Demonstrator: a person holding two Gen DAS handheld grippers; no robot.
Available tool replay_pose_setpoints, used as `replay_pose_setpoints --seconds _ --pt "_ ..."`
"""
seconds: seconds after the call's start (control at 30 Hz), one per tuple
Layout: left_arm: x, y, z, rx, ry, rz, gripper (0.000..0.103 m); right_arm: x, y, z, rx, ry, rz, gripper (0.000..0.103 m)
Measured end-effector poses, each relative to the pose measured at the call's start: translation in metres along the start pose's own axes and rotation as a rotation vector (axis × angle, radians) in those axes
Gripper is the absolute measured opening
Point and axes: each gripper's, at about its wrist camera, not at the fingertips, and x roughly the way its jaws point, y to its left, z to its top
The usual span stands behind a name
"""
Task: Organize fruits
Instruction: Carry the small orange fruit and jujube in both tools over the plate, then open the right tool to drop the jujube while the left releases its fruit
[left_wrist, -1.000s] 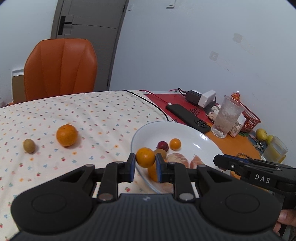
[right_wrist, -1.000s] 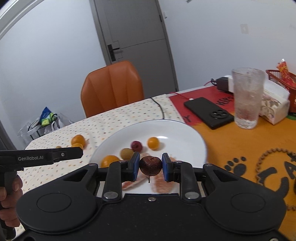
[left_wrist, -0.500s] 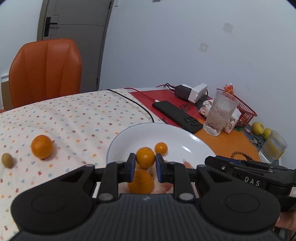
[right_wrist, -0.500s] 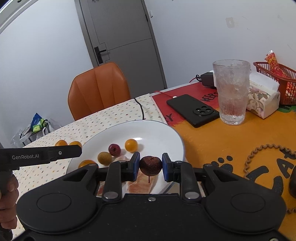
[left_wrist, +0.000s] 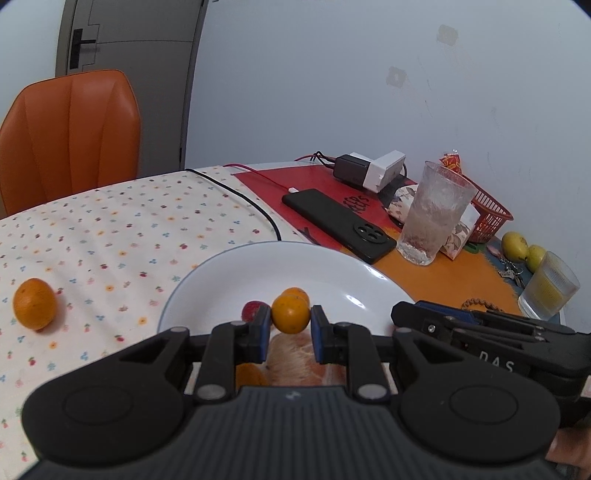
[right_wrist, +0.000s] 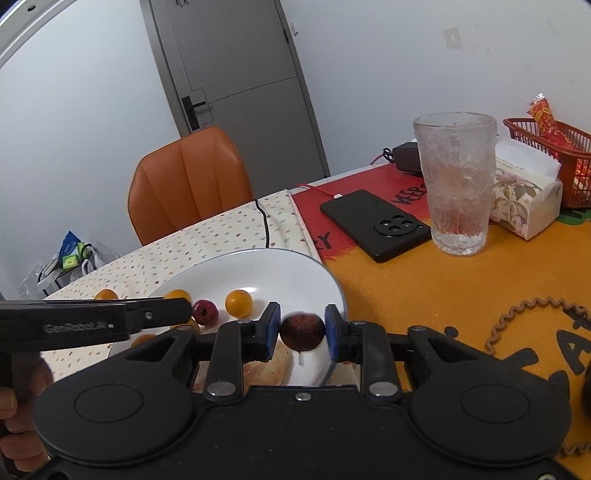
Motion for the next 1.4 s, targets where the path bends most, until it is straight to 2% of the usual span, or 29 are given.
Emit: replay_pose_setpoints --seconds 0.27,0.63,0.83,0.97,1.03,1.1,1.27,1.4 --pt "0.007 -0.004 0.001 -0.001 0.007 -0.002 0.021 -0.006 0.0 0.002 -0.014 -0.002 0.0 0.029" --pt "-0.017 0.012 0.002 -0.053 -0.008 0.022 0.029 -0.012 0.007 -0.001 -0.009 0.003 0.007 0.029" --pt "-0.038 0.023 -0.001 -0.071 -0.029 0.047 0.042 -0.016 0.018 -0.004 -0.016 0.003 0.018 0.03" --pt "-0.053 0.032 -0.002 -0.087 -0.05 0.065 0.059 -0.019 0.027 -0.005 -0.025 0.0 0.026 0.035" --pt "-0.06 0.037 -0.003 -0.092 -0.06 0.075 0.07 -0.02 0.032 -0.005 -0.03 -0.002 0.028 0.04" --pt "-0.067 0.042 -0.004 -0.101 -0.072 0.09 0.085 -0.02 0.036 -0.005 -0.031 -0.001 0.037 0.044" --pt "-0.081 0.054 -0.006 -0.121 -0.082 0.127 0.09 -0.024 0.047 -0.004 -0.046 -0.007 0.05 0.057" --pt "-0.091 0.065 -0.009 -0.139 -0.085 0.15 0.09 -0.025 0.052 -0.003 -0.039 -0.01 0.069 0.057"
